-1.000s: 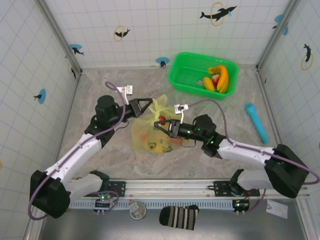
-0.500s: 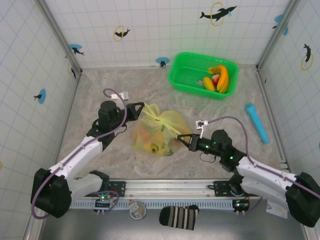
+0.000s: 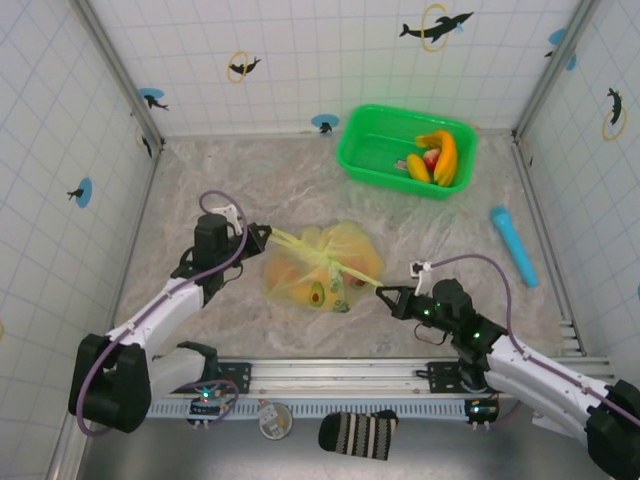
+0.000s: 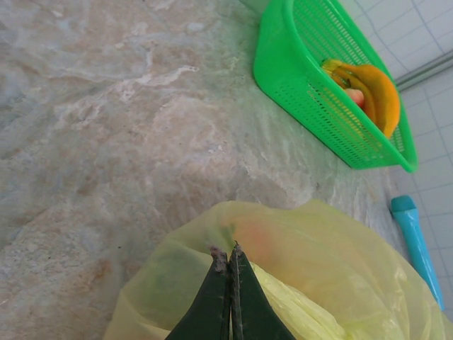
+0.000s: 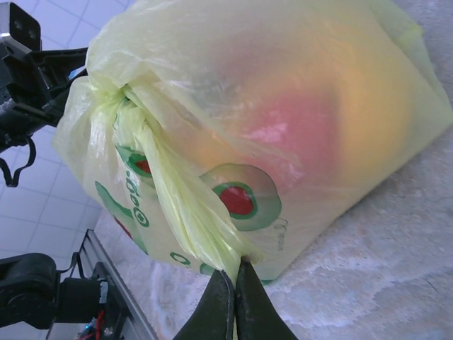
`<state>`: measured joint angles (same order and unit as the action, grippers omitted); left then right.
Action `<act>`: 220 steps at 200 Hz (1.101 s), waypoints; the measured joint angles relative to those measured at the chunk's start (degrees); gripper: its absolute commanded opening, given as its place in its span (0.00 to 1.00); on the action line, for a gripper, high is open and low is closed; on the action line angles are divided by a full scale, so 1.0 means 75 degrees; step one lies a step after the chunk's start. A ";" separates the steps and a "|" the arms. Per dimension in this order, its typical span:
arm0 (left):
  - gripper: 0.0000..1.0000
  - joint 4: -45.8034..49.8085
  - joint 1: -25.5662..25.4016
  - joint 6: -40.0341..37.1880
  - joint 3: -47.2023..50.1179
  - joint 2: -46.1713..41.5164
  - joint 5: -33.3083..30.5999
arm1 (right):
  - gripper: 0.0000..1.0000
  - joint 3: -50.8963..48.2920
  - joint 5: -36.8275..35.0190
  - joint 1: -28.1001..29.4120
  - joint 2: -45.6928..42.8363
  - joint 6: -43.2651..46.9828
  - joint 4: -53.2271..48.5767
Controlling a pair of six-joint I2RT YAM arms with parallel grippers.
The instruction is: Place the fake fruits into the plastic bag and tie a complex knot
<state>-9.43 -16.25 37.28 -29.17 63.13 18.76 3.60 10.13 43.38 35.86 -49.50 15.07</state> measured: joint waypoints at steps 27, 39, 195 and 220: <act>0.00 0.0122 0.0082 0.0038 0.0015 0.0102 -0.0093 | 0.00 0.0000 -0.0236 0.0000 0.0026 -0.0055 -0.0326; 0.00 0.0184 0.0134 0.0058 0.0015 0.0187 -0.0111 | 0.00 0.0000 -0.0370 0.0000 0.0003 -0.0131 -0.0501; 0.00 0.0315 0.0428 0.0090 -0.0029 0.0731 0.0061 | 0.00 0.0137 -0.1294 0.0006 -0.0487 -0.0466 -0.1722; 0.00 0.0361 0.0542 0.0090 -0.0455 0.0624 -0.0058 | 0.00 0.1323 -0.1408 0.0009 0.0117 0.0143 -0.2311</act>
<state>-6.72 -12.19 37.95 -32.58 67.81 18.33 13.52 -0.43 43.44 36.73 -48.42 -2.26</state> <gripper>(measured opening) 0.051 0.043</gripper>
